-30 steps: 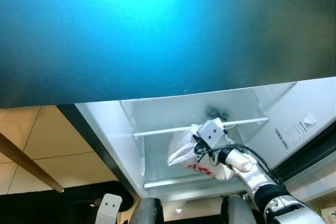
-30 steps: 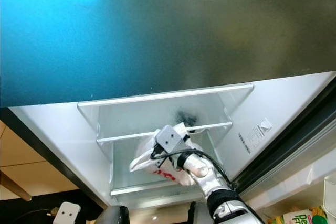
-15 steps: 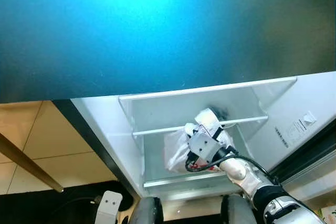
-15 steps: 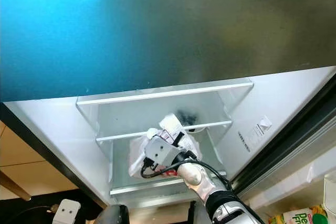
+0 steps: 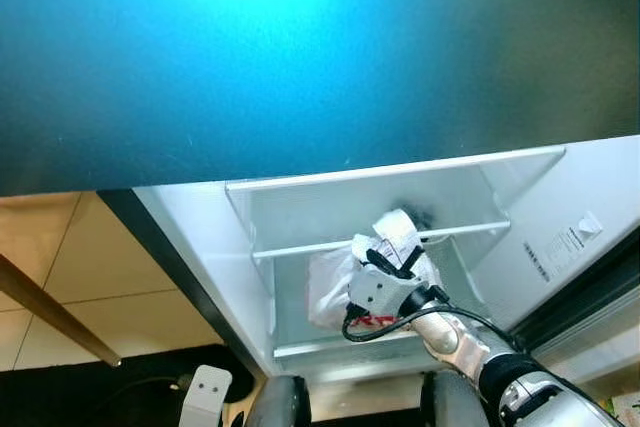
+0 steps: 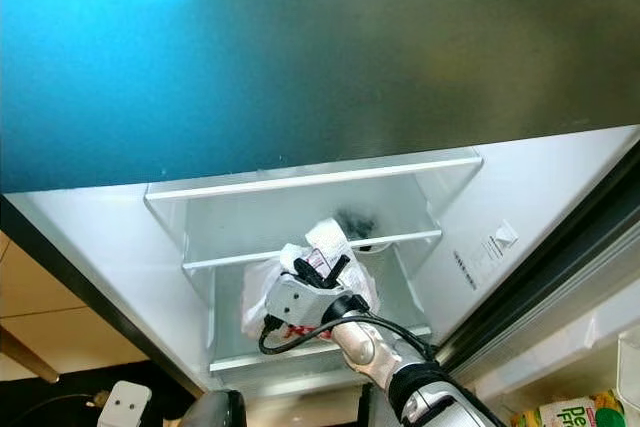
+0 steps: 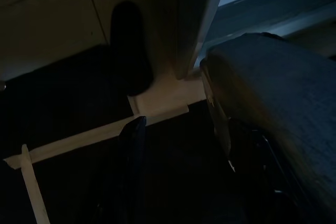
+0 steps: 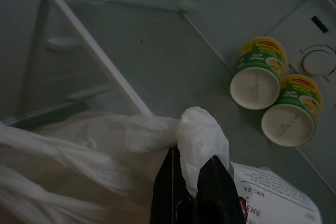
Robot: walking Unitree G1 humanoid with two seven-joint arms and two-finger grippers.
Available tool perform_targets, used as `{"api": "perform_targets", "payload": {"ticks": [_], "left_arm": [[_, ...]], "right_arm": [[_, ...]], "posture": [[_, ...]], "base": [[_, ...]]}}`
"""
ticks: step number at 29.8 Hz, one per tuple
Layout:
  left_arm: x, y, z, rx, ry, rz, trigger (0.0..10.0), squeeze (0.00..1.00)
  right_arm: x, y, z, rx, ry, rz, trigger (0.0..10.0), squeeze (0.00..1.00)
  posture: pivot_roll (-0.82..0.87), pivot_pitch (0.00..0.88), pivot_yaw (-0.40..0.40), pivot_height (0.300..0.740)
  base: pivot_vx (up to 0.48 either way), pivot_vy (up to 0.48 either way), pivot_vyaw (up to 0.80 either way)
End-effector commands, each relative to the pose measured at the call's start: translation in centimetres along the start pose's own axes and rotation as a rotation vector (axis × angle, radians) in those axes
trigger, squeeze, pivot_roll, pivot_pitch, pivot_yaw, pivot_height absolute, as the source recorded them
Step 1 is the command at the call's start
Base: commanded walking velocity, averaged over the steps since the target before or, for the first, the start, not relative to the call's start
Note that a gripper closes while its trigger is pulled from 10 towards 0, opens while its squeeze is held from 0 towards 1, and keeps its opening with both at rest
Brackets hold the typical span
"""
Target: Restocking fridge
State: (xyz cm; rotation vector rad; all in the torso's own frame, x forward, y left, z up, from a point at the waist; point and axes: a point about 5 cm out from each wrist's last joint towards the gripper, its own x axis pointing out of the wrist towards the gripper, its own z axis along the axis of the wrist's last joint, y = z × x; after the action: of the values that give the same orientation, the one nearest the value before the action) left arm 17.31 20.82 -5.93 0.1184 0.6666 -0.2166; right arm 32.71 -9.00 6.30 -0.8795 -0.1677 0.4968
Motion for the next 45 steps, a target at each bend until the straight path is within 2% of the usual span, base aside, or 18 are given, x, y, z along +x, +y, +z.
{"api": "perform_targets", "payload": {"ticks": [1,6,12,22,27,28,29,30,31,36,37,38,45], "left_arm": [[-0.2,-1.5,-1.0,-0.014,0.037,-0.061,10.0,0.00],[-0.4,-1.5,-1.0,-0.014,0.038,-0.062,10.0,0.00],[-0.4,-1.5,-0.9,-0.017,0.036,-0.062,10.0,0.00],[-0.8,-1.5,-0.9,-0.017,0.038,-0.061,10.0,0.00],[-0.8,-1.5,-1.0,-0.019,0.046,-0.058,10.0,0.00],[-0.8,-1.5,-1.1,-0.021,0.049,-0.057,10.0,0.00],[-0.8,-1.6,-1.1,-0.022,0.051,-0.057,10.0,0.00],[-0.8,-1.6,-1.1,-0.022,0.051,-0.057,10.0,0.00],[-0.8,-1.6,-1.3,-0.024,0.057,-0.054,10.0,0.00],[-0.8,-1.4,-1.6,-0.027,0.066,-0.049,10.0,0.00],[-0.9,-1.4,-1.6,-0.028,0.068,-0.048,10.0,0.00],[-0.9,-1.3,-1.7,-0.028,0.071,-0.047,10.0,0.00],[-0.9,-1.2,-1.7,-0.028,0.072,-0.048,10.0,0.00]], "right_arm": [[-0.4,1.2,-0.2,0.002,0.013,0.043,10.0,0.14],[-0.6,1.7,-0.5,0.026,0.049,0.051,10.0,0.13],[-1.3,2.2,-1.8,-0.018,0.134,0.049,10.0,0.16],[-1.2,0.3,-2.9,-0.022,0.233,-0.099,10.0,0.15],[-0.9,0.0,-2.7,-0.019,0.239,-0.133,10.0,0.18],[-0.8,-0.1,-2.6,-0.020,0.233,-0.141,10.0,0.37],[-0.7,-0.1,-2.4,-0.019,0.228,-0.146,10.0,0.80],[-0.7,-0.1,-2.4,-0.019,0.228,-0.146,10.0,0.80],[-0.5,-0.1,-2.2,-0.014,0.221,-0.157,10.0,1.00],[-0.3,-0.2,-1.7,-0.022,0.199,-0.196,10.0,1.00],[-0.2,-0.2,-1.5,-0.027,0.190,-0.208,10.0,0.67],[-0.2,-0.4,-1.4,-0.028,0.186,-0.221,10.0,0.00],[-0.1,-0.7,-1.4,-0.025,0.181,-0.247,10.0,0.00]], "posture": [[0.02,0.259,-0.009,0.588],[0.03,0.266,-0.011,0.588],[0.03,0.278,-0.015,0.588],[0.04,0.293,-0.018,0.588],[0.05,0.304,-0.022,0.588],[0.05,0.305,-0.024,0.588],[0.05,0.305,-0.024,0.588],[0.05,0.305,-0.024,0.588],[0.05,0.306,-0.025,0.588],[0.05,0.304,-0.026,0.588],[0.05,0.304,-0.026,0.588],[0.05,0.302,-0.026,0.588],[0.05,0.299,-0.024,0.588]], "base": [[0.000,0.000,0.00],[0.000,0.000,0.00],[0.000,0.000,0.00],[0.000,0.000,0.00],[0.000,0.000,0.00],[0.000,0.000,0.00],[0.000,0.000,0.00],[0.000,0.000,0.00],[0.000,0.000,0.00],[0.000,0.000,0.00],[0.000,0.000,0.00],[0.000,0.000,0.00],[0.000,0.000,0.00]]}}
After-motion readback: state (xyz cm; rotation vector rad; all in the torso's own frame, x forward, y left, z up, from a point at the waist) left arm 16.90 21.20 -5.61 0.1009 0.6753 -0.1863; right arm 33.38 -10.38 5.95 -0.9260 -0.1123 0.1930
